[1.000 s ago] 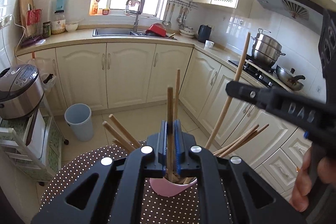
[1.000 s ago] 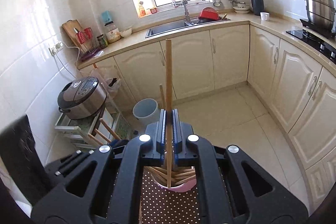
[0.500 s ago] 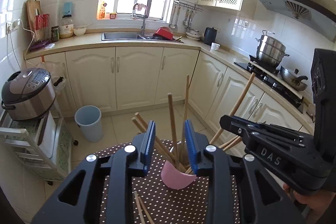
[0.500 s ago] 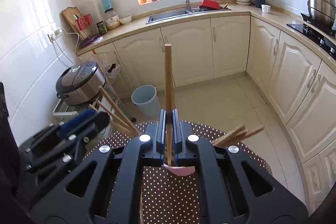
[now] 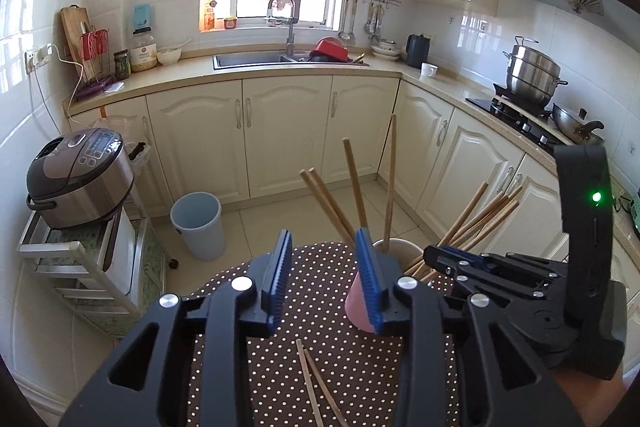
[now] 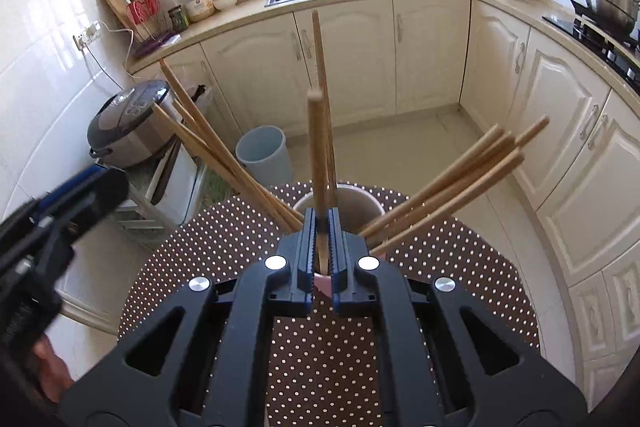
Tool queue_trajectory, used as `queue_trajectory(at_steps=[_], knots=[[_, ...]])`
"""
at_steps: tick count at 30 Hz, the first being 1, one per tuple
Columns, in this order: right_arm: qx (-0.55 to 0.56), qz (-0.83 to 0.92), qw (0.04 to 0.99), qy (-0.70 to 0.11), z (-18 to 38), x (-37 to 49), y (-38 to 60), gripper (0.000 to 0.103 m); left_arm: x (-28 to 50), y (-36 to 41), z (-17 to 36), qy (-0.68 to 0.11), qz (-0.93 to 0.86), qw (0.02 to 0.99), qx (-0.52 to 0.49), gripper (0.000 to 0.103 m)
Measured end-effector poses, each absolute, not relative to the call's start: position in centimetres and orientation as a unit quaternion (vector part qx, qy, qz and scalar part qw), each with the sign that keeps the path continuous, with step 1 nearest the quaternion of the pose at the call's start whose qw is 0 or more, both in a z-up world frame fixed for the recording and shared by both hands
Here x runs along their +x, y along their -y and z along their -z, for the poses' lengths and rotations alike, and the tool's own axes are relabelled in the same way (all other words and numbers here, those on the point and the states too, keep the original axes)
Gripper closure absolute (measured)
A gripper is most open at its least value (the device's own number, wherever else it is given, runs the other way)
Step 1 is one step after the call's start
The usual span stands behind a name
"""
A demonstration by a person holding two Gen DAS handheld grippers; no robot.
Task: Organize utensils
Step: 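Open both grippers to drop the chopsticks into the pink cup, then move both open grippers back down to the last chopsticks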
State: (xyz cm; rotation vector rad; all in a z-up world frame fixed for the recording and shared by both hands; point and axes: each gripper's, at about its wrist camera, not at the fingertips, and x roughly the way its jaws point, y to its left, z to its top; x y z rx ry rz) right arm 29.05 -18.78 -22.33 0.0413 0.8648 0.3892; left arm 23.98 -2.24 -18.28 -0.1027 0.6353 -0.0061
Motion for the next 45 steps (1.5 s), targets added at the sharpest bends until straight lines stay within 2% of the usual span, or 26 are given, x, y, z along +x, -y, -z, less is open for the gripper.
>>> queue_trajectory(at_steps=[9, 26, 36, 38, 40, 42, 43, 45], knots=[[0.036, -0.184, 0.887, -0.422, 22.5, 28.3, 18.6, 0.096, 23.3, 1.8, 18.7, -0.325, 0.002, 0.944, -0.048, 0.069], [0.051, -0.169, 0.899, -0.402, 19.7, 25.0, 19.3, 0.096, 21.2, 2.2, 19.0, -0.335, 0.017, 0.942, -0.031, 0.057], [0.051, -0.159, 0.902, -0.397, 19.1, 22.9, 19.3, 0.096, 19.7, 2.2, 19.5, -0.344, 0.028, 0.938, -0.02, 0.054], [0.051, -0.158, 0.903, -0.397, 19.1, 22.5, 19.3, 0.091, 19.5, 2.1, 19.7, -0.347, 0.029, 0.937, -0.019, 0.053], [0.053, -0.157, 0.904, -0.395, 19.1, 22.1, 19.3, 0.075, 19.3, 1.9, 19.9, -0.35, 0.027, 0.936, -0.02, 0.053], [0.055, -0.157, 0.905, -0.391, 19.1, 21.8, 19.3, 0.069, 19.2, 1.7, 20.2, -0.354, 0.026, 0.935, -0.019, 0.053], [0.054, -0.157, 0.905, -0.391, 19.2, 21.6, 19.3, 0.062, 19.2, 1.6, 20.4, -0.358, 0.025, 0.933, -0.018, 0.053], [0.055, -0.158, 0.905, -0.391, 19.3, 21.4, 19.1, 0.06, 19.1, 1.3, 20.8, -0.362, 0.024, 0.932, -0.017, 0.053]])
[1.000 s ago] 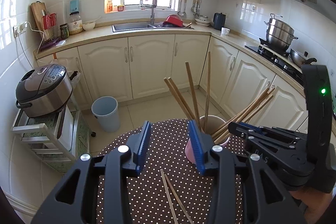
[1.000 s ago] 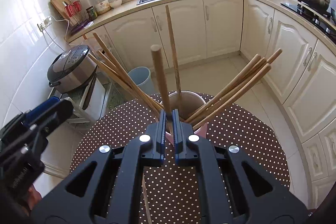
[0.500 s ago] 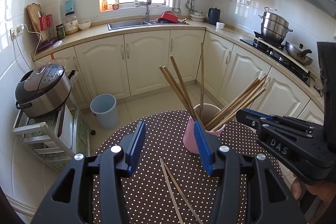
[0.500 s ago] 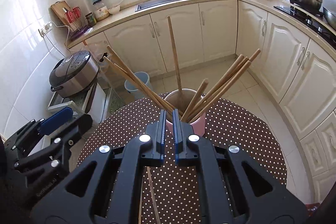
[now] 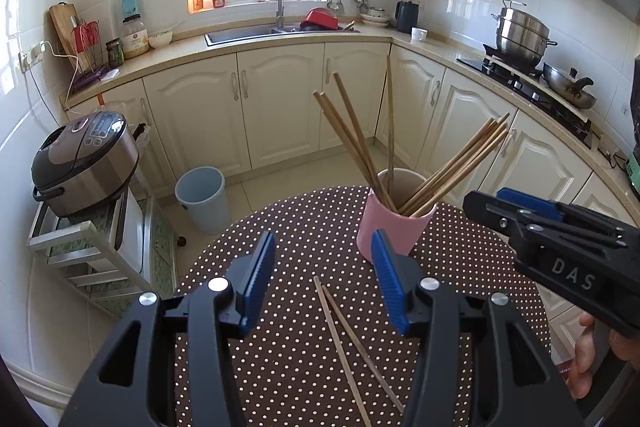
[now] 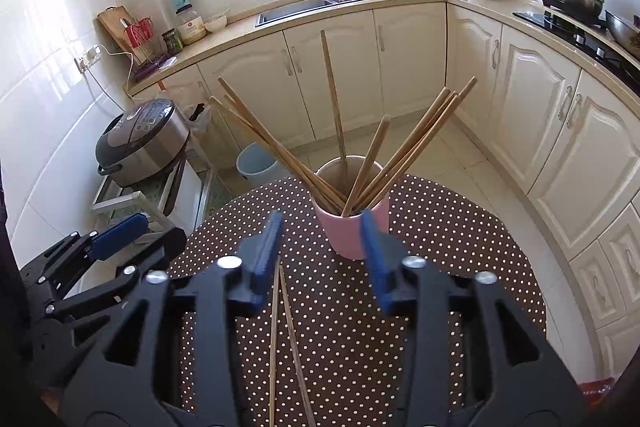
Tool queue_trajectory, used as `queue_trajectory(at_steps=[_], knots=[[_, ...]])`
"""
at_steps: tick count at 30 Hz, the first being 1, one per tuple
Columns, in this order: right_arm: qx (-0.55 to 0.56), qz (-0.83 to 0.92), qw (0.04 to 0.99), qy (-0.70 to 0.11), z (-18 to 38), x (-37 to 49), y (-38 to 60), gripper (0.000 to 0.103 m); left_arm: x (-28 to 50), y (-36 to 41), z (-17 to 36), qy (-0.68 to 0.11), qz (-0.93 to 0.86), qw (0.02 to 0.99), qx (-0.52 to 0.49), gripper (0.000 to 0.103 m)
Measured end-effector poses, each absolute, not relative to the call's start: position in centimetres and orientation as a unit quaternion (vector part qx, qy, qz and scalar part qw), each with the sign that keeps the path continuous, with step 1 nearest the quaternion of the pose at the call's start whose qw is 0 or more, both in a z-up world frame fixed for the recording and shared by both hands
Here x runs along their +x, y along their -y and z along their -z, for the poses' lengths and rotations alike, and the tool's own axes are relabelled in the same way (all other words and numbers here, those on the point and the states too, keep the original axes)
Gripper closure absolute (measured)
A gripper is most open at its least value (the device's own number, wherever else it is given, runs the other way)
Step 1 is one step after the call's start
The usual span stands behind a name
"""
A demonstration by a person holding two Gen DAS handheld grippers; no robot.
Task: Organize utensils
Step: 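Move both open grippers back down to the last chopsticks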
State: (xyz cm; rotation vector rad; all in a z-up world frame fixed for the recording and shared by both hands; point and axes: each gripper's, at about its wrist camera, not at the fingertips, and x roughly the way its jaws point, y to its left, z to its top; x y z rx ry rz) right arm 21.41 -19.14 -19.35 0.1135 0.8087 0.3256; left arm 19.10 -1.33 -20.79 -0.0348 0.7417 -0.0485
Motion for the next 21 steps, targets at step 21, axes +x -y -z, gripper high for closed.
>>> queue_trajectory(at_steps=[21], knots=[[0.037, -0.166, 0.867, -0.468, 25.4, 20.6, 18.0, 0.058, 19.6, -3.9, 28.5, -0.478, 0.0, 0.873, -0.093, 0.052]])
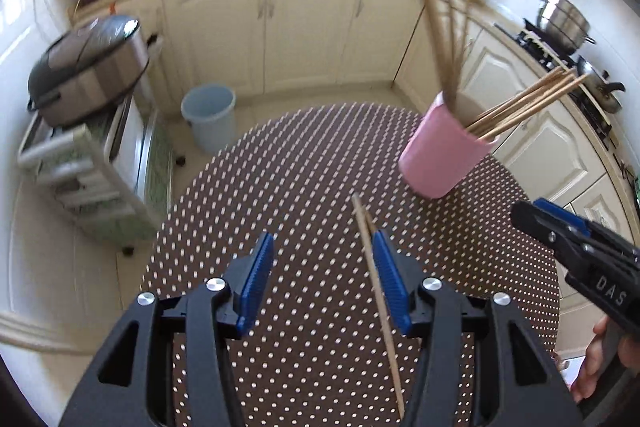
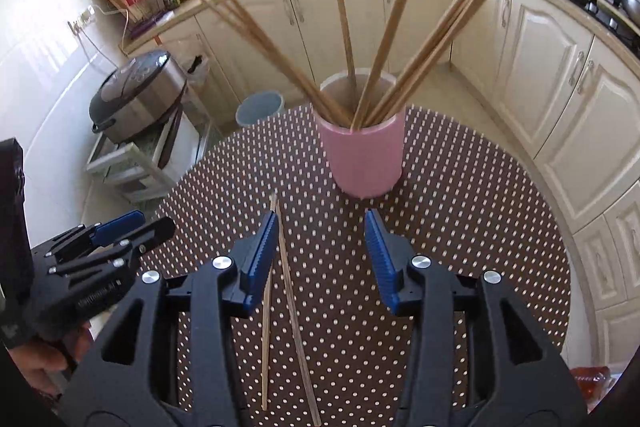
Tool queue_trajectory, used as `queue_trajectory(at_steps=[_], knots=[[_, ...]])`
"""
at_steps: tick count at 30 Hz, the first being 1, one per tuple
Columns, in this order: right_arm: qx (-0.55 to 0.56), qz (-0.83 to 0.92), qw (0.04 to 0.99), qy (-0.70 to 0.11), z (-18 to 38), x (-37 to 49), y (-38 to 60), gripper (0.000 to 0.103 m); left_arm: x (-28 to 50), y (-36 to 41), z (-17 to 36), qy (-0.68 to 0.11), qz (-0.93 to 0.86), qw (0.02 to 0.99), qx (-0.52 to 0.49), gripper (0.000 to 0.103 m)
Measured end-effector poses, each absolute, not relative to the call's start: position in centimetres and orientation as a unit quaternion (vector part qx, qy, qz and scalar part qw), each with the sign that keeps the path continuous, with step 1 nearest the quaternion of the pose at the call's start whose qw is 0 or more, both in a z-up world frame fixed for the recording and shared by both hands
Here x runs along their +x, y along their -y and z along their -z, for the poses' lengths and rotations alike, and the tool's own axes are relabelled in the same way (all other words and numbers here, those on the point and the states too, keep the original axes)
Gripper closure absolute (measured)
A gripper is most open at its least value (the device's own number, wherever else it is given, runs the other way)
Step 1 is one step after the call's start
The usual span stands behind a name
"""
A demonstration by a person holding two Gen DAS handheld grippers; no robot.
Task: Organize utensils
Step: 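Move both open grippers back down to the last chopsticks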
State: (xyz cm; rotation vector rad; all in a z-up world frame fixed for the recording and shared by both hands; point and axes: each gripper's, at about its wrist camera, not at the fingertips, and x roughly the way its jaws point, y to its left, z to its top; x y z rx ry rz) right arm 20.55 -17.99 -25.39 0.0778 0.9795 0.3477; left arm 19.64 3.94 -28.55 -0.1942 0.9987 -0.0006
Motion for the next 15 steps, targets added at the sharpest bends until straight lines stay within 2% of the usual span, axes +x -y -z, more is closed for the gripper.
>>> queue_trajectory(at_steps=[15], knots=[[0.03, -0.175, 0.827, -0.534, 30.0, 21.3, 17.3, 0.056, 21.9, -1.8, 33.8, -0.561, 0.032, 0.822, -0.09, 0.052]])
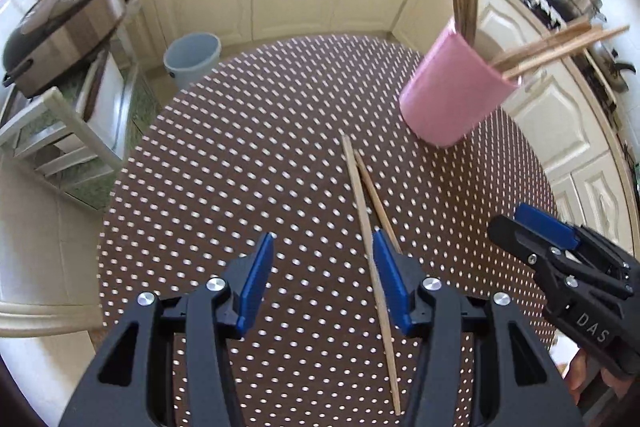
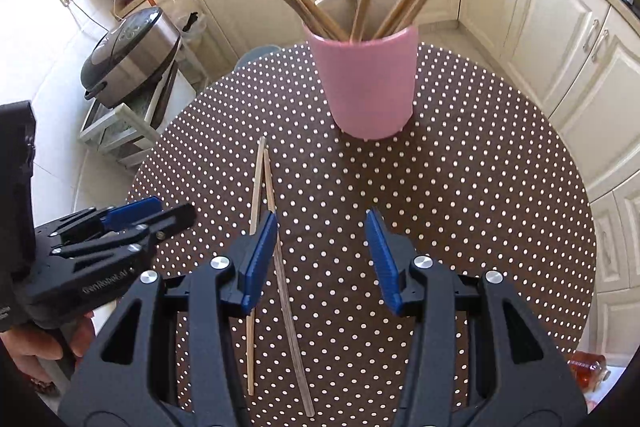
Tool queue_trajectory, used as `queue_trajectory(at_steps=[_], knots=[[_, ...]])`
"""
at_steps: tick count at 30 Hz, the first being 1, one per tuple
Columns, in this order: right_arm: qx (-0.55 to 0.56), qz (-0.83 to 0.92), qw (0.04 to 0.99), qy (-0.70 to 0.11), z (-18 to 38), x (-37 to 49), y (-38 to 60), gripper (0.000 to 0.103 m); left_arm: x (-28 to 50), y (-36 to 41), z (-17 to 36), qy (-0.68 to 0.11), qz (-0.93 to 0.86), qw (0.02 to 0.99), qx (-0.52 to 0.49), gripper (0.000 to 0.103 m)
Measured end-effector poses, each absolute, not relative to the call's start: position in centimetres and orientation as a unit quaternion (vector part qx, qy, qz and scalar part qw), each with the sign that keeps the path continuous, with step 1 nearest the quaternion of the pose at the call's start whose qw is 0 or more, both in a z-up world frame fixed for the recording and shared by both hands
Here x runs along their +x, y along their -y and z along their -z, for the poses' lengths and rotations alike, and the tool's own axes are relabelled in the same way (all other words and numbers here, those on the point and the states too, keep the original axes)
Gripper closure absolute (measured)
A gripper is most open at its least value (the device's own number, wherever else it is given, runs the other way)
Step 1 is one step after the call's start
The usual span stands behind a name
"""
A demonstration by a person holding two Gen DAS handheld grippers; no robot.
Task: Organize utensils
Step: 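Move both open grippers back down to the last chopsticks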
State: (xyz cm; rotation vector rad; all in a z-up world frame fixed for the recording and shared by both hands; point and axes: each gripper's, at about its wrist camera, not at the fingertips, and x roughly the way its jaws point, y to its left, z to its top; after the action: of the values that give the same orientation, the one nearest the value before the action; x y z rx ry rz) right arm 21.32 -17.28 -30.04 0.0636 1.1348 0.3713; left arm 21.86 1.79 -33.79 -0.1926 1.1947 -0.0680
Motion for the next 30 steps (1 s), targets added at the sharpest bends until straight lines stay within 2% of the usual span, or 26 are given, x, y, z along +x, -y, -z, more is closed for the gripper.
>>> queue_trajectory(at_steps=[12, 19, 21, 23, 25, 28, 30], knots=[[0.054, -0.168, 0.809, -0.561, 31.9, 21.8, 19.3, 0.055, 25.2, 2.5, 37.5, -0.616, 0.03, 0.787, -0.015, 0.052], [0.06, -0.17, 0.805, -0.566, 31.9, 22.2, 19.9, 0.055, 26.9, 3.1, 38.8, -0.644, 0.014, 0.764, -0.022, 0.052], [0.06, -0.172, 0.802, -0.569, 32.0, 22.2, 19.9, 0.055, 27.2, 3.5, 38.8, -0.647, 0.01, 0.763, -0.007, 0.058], [0.06, -0.177, 0.797, -0.574, 32.1, 22.4, 19.7, 0.055, 27.4, 3.6, 38.7, -0.645, 0.005, 0.764, 0.002, 0.077], [0.057, -0.182, 0.792, -0.58, 32.4, 22.6, 19.3, 0.055, 27.5, 3.1, 38.6, -0.644, -0.002, 0.765, -0.009, 0.09], [0.046, -0.197, 0.779, -0.594, 32.8, 23.1, 18.2, 0.055, 27.4, 1.8, 38.7, -0.645, 0.003, 0.764, -0.033, 0.097], [0.031, -0.206, 0.77, -0.603, 33.1, 23.3, 17.1, 0.055, 27.4, 1.3, 38.7, -0.642, 0.008, 0.765, -0.049, 0.097]])
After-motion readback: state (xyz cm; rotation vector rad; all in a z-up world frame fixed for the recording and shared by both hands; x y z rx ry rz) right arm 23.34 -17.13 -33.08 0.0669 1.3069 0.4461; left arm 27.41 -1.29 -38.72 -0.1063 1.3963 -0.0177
